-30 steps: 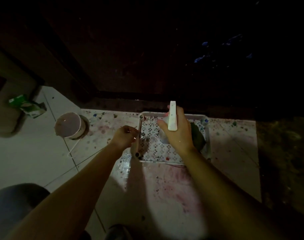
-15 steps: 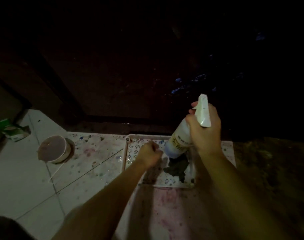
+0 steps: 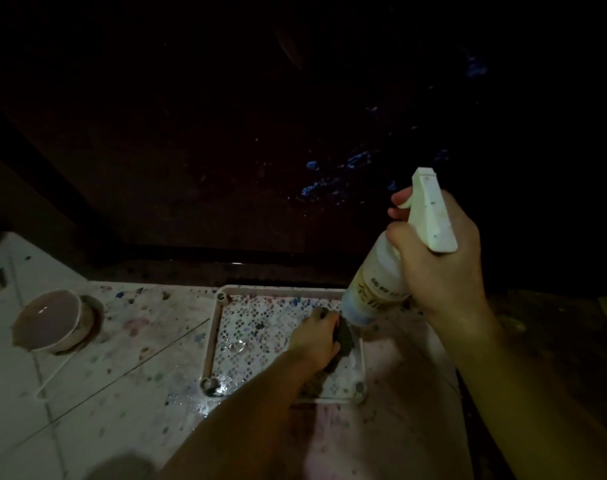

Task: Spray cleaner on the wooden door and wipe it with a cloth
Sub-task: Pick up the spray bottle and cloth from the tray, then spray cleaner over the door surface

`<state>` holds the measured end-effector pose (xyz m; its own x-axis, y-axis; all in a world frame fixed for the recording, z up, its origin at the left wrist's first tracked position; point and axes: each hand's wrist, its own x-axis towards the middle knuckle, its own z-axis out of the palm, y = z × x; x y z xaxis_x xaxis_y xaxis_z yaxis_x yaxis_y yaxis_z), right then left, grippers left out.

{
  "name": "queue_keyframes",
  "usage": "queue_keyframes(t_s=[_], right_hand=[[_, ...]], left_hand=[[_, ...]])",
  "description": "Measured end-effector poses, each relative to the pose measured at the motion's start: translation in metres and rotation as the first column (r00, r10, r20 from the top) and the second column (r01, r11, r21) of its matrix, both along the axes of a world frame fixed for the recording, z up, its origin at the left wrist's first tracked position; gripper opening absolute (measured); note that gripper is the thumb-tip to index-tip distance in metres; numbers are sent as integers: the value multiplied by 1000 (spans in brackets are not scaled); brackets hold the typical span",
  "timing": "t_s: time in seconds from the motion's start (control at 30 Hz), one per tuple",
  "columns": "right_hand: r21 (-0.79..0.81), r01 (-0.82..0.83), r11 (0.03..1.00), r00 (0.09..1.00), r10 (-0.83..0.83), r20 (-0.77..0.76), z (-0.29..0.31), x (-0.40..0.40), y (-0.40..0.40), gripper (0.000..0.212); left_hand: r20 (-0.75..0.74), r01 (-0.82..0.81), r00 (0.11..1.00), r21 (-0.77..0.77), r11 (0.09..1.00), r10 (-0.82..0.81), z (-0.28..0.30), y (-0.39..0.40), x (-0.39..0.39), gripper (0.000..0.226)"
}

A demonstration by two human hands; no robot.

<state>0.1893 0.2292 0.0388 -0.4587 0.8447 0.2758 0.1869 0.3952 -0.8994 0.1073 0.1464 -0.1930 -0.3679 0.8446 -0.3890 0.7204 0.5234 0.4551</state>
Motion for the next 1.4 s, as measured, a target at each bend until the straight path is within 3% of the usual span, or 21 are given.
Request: queue_keyframes(t_s=[0.2, 0.37, 0.5, 0.67, 0.8, 0.9, 1.03, 1.23, 1.4], right_hand=[[-1, 22, 1000, 999, -22, -34, 45, -14, -7, 22], [27, 39, 999, 995, -37, -90, 160, -29, -20, 24], [82, 9, 997, 989, 3, -146, 350, -41, -29, 26], [197, -11, 980, 976, 53, -211, 610, -46, -40, 19], [264, 7, 964, 962, 65, -264, 790, -49, -48, 15], [309, 46, 950, 950, 54, -309, 899, -53, -52, 11], [306, 59, 950, 925, 63, -375, 994, -65, -54, 10], [239, 99, 966, 919, 3, -394, 1053, -79, -49, 2], [225, 162, 961, 914, -60, -402, 1060, -89, -45, 34]], left_hand=[[44, -95, 995, 356, 930, 85, 149, -12, -66, 11], [-55, -33, 995, 613, 790, 84, 352, -36, -109, 12], [-270, 152, 959, 749, 645, 88, 586, -43, -121, 19], [-520, 365, 822, 794, 486, 232, 860, -56, -124, 20], [-568, 455, 700, 822, 341, 434, 1038, -73, -136, 30], [-564, 479, 607, 822, 308, 560, 1142, -82, -153, 44], [-545, 442, 531, 832, 337, 649, 1229, -89, -180, 53], [-444, 291, 594, 896, 336, 671, 1273, -93, -215, 37], [-445, 242, 630, 891, 383, 636, 1285, -90, -216, 35]])
